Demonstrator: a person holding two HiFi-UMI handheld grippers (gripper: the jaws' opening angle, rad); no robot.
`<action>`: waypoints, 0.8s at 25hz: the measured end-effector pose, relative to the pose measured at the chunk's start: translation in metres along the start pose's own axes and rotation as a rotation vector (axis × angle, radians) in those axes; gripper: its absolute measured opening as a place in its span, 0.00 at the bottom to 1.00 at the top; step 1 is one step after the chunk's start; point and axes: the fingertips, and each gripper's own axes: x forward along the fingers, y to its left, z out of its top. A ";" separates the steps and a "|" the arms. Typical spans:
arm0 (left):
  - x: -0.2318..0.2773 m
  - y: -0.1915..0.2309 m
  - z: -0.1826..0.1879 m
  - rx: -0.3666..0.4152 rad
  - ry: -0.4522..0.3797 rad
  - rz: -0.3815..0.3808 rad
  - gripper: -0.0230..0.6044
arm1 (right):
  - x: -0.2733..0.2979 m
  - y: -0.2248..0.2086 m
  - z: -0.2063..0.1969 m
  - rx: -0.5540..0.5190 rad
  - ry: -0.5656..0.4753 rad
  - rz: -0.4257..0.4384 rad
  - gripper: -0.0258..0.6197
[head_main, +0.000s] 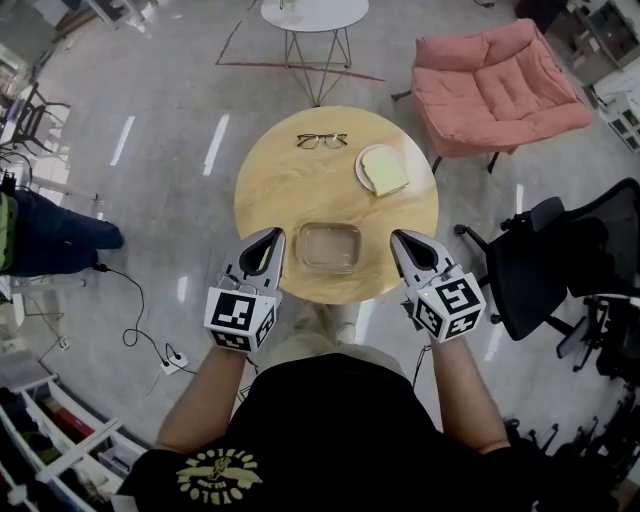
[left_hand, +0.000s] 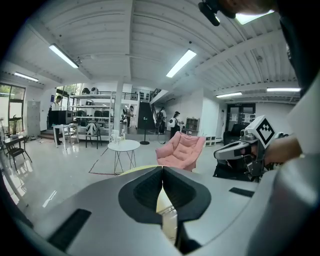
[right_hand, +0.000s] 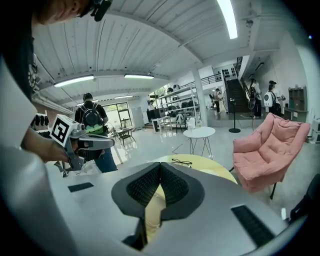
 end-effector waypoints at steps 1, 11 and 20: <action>0.004 0.001 -0.004 0.007 0.011 -0.003 0.07 | 0.005 -0.002 -0.004 0.005 0.011 0.000 0.06; 0.042 0.004 -0.062 -0.033 0.154 -0.057 0.07 | 0.048 -0.017 -0.064 0.061 0.157 0.000 0.07; 0.068 -0.005 -0.116 -0.058 0.270 -0.104 0.07 | 0.073 -0.025 -0.112 0.145 0.257 0.022 0.09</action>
